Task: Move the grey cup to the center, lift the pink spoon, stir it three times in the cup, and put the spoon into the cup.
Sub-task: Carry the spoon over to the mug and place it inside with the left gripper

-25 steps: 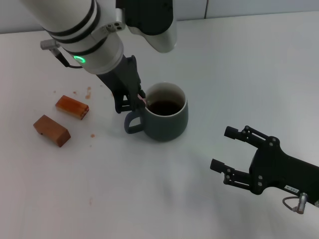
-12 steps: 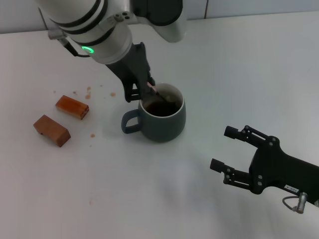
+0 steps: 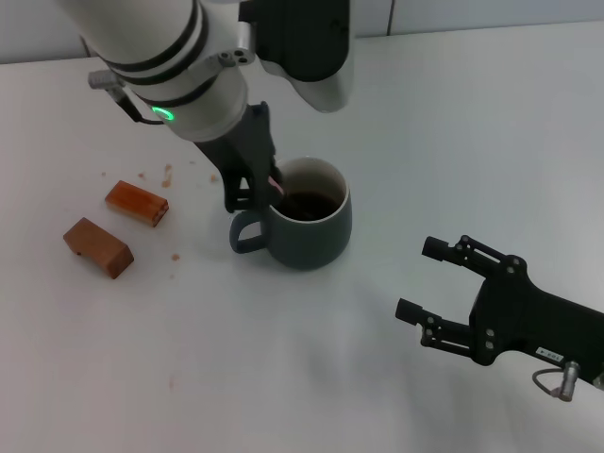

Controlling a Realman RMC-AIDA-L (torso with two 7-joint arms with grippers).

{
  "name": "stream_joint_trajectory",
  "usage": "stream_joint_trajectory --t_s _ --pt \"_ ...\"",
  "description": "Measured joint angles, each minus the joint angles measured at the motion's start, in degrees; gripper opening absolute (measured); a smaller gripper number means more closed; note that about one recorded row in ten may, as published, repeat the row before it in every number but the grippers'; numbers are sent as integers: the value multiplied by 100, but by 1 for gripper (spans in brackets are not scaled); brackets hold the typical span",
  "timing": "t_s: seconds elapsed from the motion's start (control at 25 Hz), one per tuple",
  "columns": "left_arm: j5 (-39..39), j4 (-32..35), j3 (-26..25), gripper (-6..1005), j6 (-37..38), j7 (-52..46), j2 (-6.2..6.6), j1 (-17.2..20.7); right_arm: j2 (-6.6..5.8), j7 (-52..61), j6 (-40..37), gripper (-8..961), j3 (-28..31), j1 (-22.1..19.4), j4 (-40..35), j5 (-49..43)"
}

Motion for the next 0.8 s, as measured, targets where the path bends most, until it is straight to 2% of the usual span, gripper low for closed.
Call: stream_joint_trajectory --t_s 0.08,0.28,0.8 --pt "255 0 18 182 -59 -13 0 22 0 -1 35 820 0 4 2 0" --pt "340 -2 25 185 -167 -53 0 4 0 -1 43 820 0 6 12 0" --pt "22 166 343 192 -91 -101 0 53 0 -1 44 820 -50 5 8 0"
